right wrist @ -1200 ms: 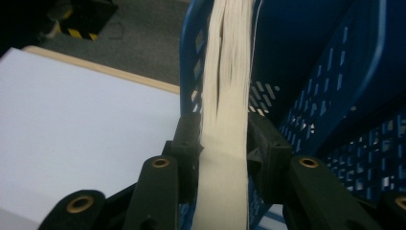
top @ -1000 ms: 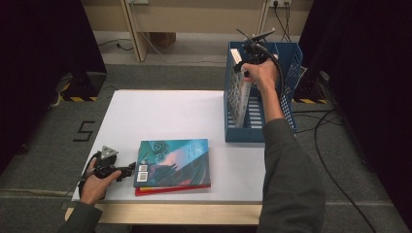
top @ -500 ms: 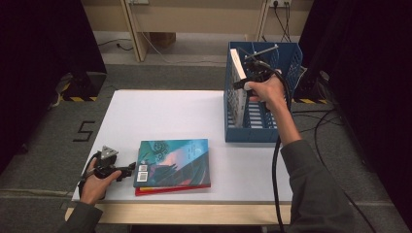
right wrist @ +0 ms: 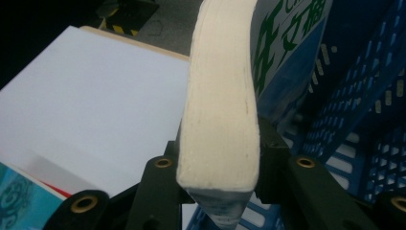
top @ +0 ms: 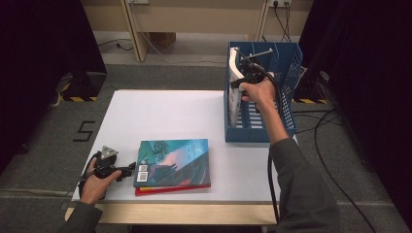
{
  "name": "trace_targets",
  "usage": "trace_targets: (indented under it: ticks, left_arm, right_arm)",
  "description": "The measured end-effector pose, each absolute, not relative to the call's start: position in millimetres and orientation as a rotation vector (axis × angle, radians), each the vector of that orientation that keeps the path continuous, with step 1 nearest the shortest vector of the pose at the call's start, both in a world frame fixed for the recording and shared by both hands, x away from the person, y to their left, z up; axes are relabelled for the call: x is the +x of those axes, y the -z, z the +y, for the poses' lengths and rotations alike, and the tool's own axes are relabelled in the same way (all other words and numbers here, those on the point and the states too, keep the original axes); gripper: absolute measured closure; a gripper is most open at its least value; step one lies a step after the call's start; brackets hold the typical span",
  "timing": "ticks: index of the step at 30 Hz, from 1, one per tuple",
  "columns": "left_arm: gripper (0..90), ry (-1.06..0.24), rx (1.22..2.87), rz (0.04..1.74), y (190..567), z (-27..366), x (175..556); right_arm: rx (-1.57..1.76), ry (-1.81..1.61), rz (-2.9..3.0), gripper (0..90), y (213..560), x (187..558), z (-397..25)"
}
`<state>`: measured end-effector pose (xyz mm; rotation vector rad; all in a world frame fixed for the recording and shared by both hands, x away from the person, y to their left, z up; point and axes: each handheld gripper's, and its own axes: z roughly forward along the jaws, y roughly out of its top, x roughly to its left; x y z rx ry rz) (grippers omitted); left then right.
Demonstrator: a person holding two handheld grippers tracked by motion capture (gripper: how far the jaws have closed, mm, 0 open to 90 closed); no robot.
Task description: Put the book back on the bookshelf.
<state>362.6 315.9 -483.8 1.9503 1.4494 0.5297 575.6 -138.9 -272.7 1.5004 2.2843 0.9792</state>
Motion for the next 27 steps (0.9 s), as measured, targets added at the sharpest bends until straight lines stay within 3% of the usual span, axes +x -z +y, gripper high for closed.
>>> trace_targets:
  ticks: [9,12,15,18,27]
  left_arm:
    - [13.2,-0.528,1.95,1.449,483.8,316.0,362.6]
    - [13.2,-0.528,1.95,1.449,483.8,316.0,362.6]
    - [13.2,-0.528,1.95,1.449,483.8,316.0,362.6]
    - [13.2,-0.529,1.951,1.449,483.8,316.0,362.6]
    - [13.2,-0.528,1.949,1.449,483.8,316.0,362.6]
  right_arm:
    - [1.46,-0.897,2.24,69.4,273.8,584.7,-127.0]
    - [1.44,-0.898,2.255,65.3,274.0,584.3,-126.7]
    - [1.437,-0.899,2.258,52.7,274.7,579.1,-120.2]
    - [1.403,-0.856,2.278,45.6,275.2,574.1,-110.3]
    - [1.405,-0.877,2.271,40.5,270.9,570.6,-111.8]
